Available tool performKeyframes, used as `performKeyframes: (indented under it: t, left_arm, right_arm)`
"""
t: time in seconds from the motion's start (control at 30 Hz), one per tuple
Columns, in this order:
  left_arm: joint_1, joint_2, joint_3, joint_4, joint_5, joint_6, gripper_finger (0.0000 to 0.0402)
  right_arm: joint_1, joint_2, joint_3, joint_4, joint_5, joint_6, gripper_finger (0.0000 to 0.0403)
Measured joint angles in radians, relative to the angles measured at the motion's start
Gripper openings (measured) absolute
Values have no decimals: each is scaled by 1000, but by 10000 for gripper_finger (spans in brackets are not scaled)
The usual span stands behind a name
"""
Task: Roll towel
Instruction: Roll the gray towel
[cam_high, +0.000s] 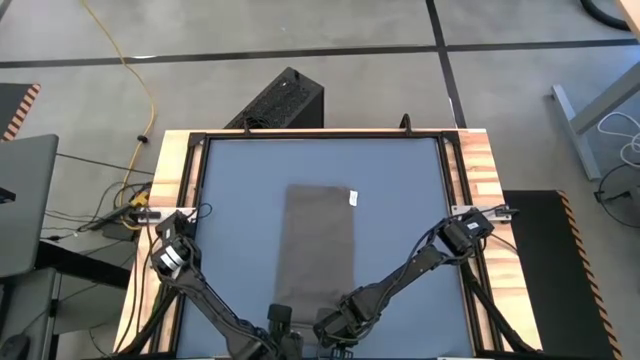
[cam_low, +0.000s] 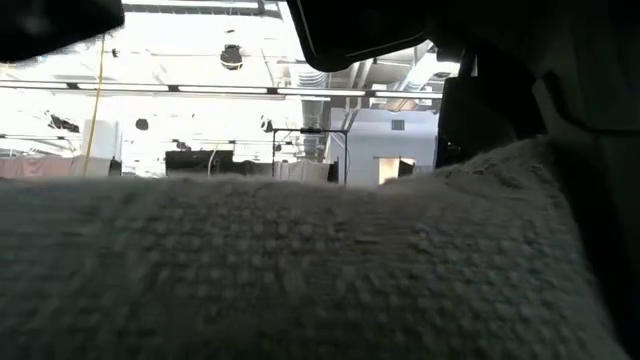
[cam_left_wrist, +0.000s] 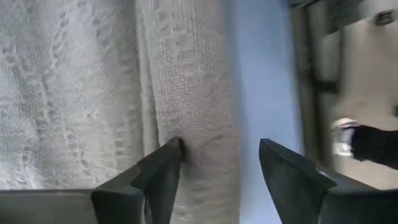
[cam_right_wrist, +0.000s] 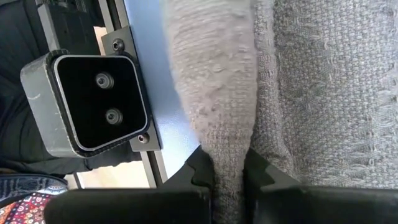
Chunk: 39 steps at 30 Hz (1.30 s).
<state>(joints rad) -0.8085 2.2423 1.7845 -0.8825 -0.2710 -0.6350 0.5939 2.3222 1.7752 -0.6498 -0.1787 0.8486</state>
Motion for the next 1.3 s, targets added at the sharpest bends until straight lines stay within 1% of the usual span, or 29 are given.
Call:
performKeyframes:
  t: [0.2,0.3,0.4,0.53,0.57,0.6,0.7,0.83,0.9,0.97,1.03,1.17,1.3]
  left_arm:
    - [0,-5,-78,26,-15,-67,209]
    - [2,-7,-93,25,-14,-84,191]
    - [7,-7,-96,18,6,-90,142]
    - [12,-12,-97,6,41,-65,37]
    - [14,-15,-97,6,48,-58,20]
    - [18,-20,-98,7,57,-50,15]
    - [42,-39,-100,11,127,-7,10]
    - [64,-47,-103,25,180,50,4]
    - [73,-52,-122,51,204,57,3]
    - [80,-62,-148,93,228,60,2]
    - [85,-74,-171,132,240,59,2]
    - [96,-135,-258,222,272,49,1]
    - [120,-205,-402,376,345,2,1]
  right_arm:
    - [2,0,0,-2,0,13,51]
    - [7,0,0,-4,1,25,51]
    - [17,0,0,-13,5,58,51]
    - [31,0,0,-38,25,92,51]
    - [33,0,1,-41,31,93,51]
    - [36,0,1,-41,35,93,53]
    - [36,0,1,-41,35,91,63]
    - [33,-26,0,-59,43,86,95]
    - [41,-51,0,-81,86,78,115]
    - [53,-80,-4,-134,158,71,135]
    - [67,-107,-6,-168,205,67,152]
    - [90,-163,-6,-217,263,42,182]
    - [117,-191,-5,-214,324,-41,210]
